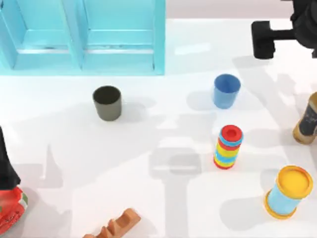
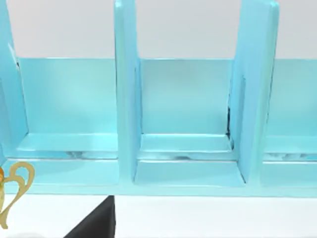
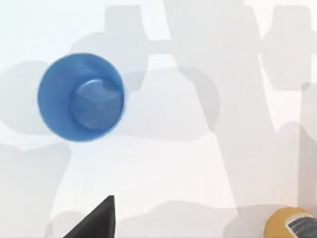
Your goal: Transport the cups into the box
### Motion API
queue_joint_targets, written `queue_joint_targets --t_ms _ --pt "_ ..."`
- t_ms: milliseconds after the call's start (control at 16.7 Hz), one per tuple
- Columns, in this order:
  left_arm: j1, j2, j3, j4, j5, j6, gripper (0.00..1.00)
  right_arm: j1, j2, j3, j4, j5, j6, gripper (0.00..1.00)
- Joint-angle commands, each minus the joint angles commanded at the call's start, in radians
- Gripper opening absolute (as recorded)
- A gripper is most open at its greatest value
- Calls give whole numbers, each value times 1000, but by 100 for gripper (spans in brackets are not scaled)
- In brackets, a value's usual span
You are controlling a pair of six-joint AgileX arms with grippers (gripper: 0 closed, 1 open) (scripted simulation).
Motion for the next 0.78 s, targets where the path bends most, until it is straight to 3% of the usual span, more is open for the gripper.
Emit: queue_joint_targets --t_ms 360,780 --pt "0 0 0 0 0 0 100 112 454 464 -289 8 140 100" --pt "0 0 0 0 0 0 100 180 571 728 -405 -4 243 100"
